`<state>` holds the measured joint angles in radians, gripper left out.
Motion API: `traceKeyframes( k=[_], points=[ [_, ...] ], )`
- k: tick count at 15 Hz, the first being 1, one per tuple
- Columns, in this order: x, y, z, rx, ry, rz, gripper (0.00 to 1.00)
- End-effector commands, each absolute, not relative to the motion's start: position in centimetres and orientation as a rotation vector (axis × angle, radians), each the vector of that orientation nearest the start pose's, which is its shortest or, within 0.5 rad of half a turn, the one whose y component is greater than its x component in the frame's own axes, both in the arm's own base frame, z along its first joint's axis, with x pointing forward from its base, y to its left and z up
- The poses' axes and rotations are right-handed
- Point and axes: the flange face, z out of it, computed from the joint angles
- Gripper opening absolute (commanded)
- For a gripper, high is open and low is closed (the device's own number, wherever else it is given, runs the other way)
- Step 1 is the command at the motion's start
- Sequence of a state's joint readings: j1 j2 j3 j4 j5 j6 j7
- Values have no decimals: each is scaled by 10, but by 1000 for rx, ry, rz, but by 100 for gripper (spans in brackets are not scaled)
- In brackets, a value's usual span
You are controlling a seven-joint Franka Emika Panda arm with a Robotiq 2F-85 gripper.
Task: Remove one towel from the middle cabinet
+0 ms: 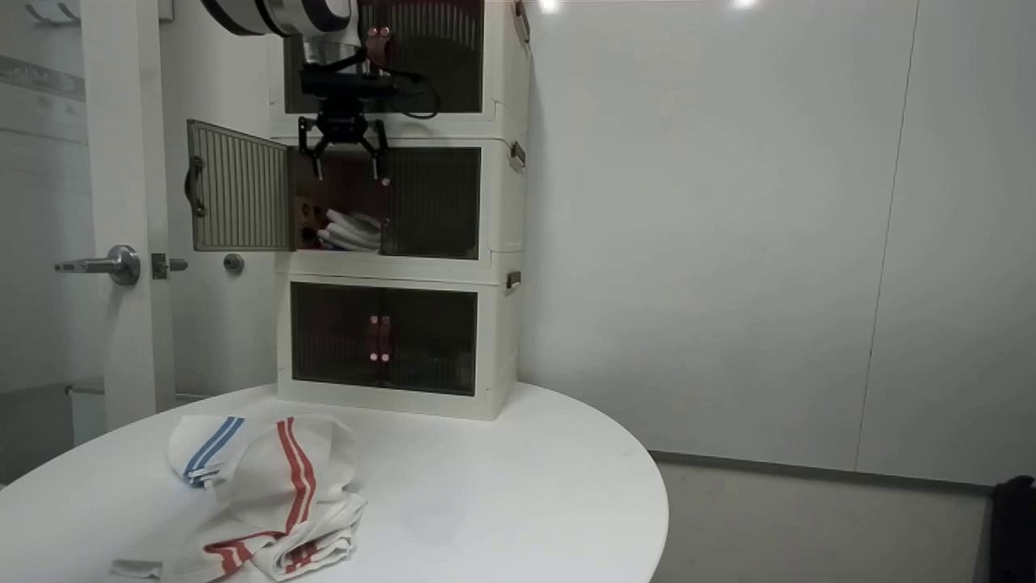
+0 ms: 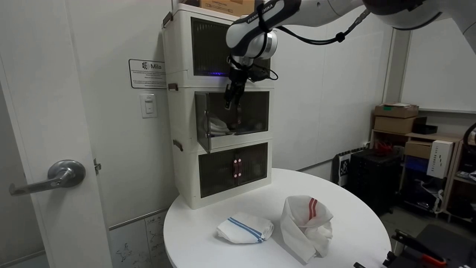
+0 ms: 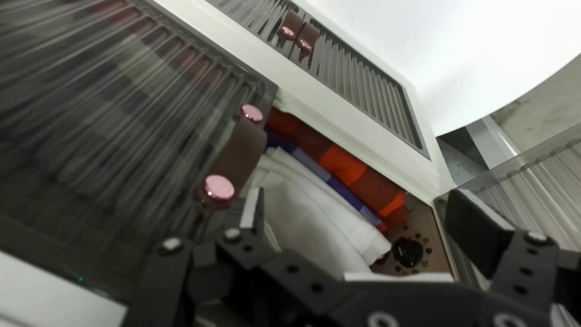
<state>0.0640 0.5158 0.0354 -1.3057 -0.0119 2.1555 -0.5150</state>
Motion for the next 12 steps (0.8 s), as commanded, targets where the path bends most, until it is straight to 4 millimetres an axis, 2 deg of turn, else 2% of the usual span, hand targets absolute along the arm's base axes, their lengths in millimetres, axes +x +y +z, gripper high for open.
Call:
traceKeyframes(
  k=[1, 4, 6, 9, 12],
  points=[
    [750, 63, 491, -3060, -878, -533, 100],
    [745, 54, 505, -3091, -671, -618, 100],
    [743, 52, 505, -3102, -546, -672, 100],
    [739, 54, 501, -3103, -515, -690, 100],
    [730, 54, 498, -3076, -563, -622, 100]
  ],
)
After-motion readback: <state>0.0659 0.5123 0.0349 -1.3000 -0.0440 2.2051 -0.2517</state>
